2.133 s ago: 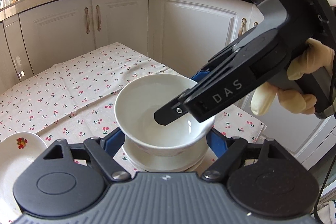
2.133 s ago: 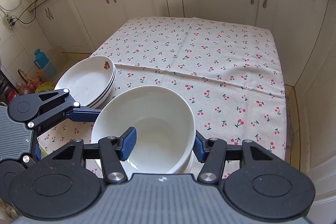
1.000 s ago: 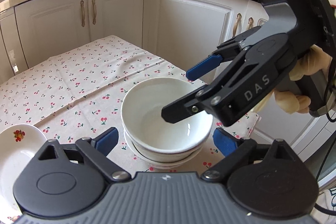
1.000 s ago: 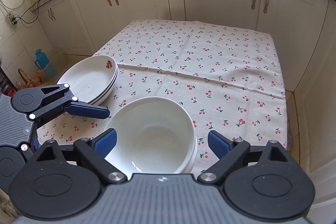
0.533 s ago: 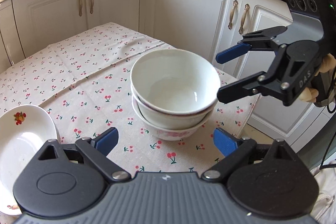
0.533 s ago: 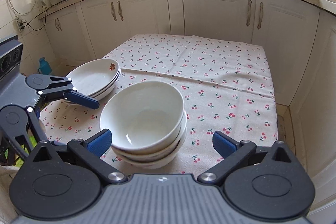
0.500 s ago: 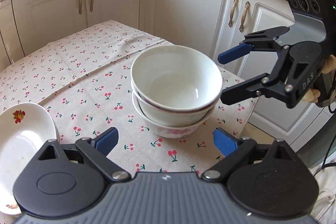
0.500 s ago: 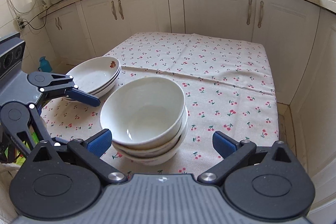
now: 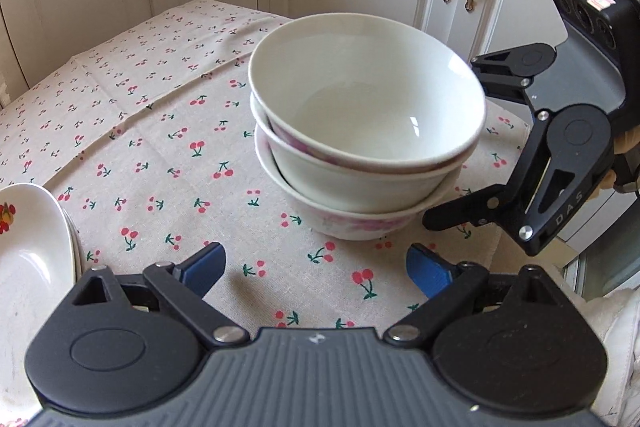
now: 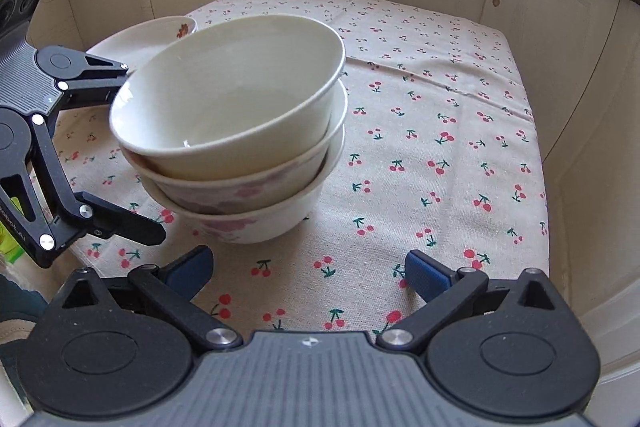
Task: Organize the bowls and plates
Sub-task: 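Grip the bowl stack rim with the left gripper while the right gripper grips its other side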
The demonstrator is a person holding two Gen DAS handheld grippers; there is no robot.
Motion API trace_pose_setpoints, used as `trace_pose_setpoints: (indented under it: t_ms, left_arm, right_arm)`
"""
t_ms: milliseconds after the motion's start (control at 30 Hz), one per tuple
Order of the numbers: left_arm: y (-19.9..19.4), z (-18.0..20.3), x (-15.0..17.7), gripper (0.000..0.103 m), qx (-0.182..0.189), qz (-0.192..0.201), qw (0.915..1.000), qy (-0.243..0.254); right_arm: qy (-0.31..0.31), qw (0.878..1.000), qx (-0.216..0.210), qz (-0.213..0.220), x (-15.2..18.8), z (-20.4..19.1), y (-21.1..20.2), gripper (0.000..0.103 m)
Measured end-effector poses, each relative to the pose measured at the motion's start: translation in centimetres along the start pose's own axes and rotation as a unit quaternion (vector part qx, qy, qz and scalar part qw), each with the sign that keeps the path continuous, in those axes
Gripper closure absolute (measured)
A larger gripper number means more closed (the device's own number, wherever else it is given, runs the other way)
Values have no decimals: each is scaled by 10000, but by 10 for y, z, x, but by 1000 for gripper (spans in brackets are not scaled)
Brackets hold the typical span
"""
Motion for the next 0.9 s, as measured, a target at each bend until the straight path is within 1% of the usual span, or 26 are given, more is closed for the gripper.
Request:
trace_pose_setpoints:
  t_ms: [100,167,233,367,500,567,633,700,767,833,900]
  left_arm:
    - [7,-2,1,6,59,-76,9999,29]
    - [10,-3,1,3,24,-67,9999,149]
    - [12,-5,0,1,68,-60,9998,185]
    - [14,-7,-2,0,91,1,9996,264]
    - [15,-9,-1,0,158,108,9992,358]
    - [15,-10,-3,0,213,54,9989,412]
    - [16,-11,-5,1,210,30,9986,480]
    - [14,-11,-6,3,204,43,9978,630]
    - [10,-11,-9,3,253,101,9963,817]
    - [5,-11,-12,3,426,131,9943,965]
    - [1,-10,-15,3,575,155,9922,1091]
  right_arm:
    - [-57,10000,-39,54,-1,0,1,0]
    - [-104,9999,-74,101,-1,1,2,0]
    - [-135,9997,-104,165,-1,1,2,0]
    - [-218,9989,-187,368,1,1,2,0]
    - [-286,9985,-248,398,-1,1,2,0]
    - [-371,9982,-300,358,-2,0,2,0]
    - [-519,9974,-395,298,-6,0,3,0]
    - [-803,9949,-510,320,-9,-3,2,0]
    - [-1060,9910,-731,359,-13,-8,-2,0]
    - [-1345,9860,-926,340,-17,-13,-3,0]
    - [-1577,9818,-1013,295,-21,-16,-3,0]
Point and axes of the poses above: each gripper's, at about its wrist camera, not at the fingertips, and y roughly the way its jaws point, z to its right, x to its underside, the point moved 6 cm from there along y, roughly the way its jaws point, and after that the axes turned 3 degrees about y, right-handed, at the moved point
